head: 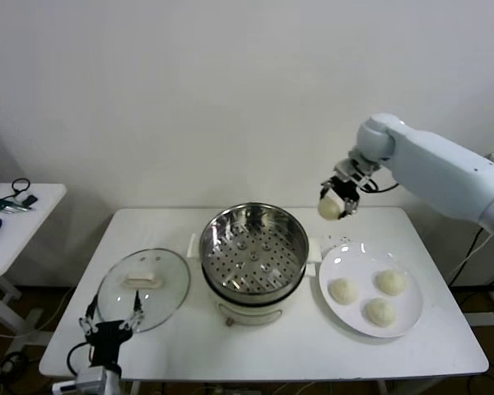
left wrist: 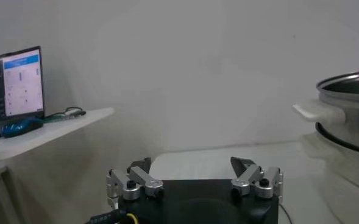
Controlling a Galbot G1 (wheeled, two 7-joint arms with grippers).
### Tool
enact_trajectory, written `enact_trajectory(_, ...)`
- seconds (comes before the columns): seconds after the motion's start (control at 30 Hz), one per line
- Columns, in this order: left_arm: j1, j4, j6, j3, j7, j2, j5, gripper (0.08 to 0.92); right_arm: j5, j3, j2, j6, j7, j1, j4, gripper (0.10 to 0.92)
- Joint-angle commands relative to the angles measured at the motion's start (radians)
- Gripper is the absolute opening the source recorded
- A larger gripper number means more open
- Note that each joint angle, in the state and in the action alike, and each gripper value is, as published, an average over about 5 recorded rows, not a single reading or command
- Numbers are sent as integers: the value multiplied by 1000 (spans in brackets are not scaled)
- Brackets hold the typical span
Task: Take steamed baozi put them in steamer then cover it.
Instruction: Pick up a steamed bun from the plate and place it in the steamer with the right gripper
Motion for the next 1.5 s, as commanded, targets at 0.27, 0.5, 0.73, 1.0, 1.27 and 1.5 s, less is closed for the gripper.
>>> enact_trajectory(0.27,25,-1,-7,-1,0,17,-3,823,-173,-40,254,222,39,22,73,738)
enact_trajectory(0.5,25,1,-5,2,-3,26,-5,823,-305,-6,319,279,60,-77,28,738)
enact_trajectory(0.73,34,6,-9,-1,-6,26,-8,823,-432,14,348,322,85,-149,-8,738)
enact_trajectory(1.0,37,13,-8,0,-7,25,-15,823,-457,10,348,318,91,-196,-52,738)
enact_trajectory(1.27,32,19,5,2,-11,24,-44,823,-471,16,354,319,98,-216,-77,738)
enact_trajectory(1.5,27,22,6,7,-16,19,-41,823,-433,4,350,302,102,-212,-75,787)
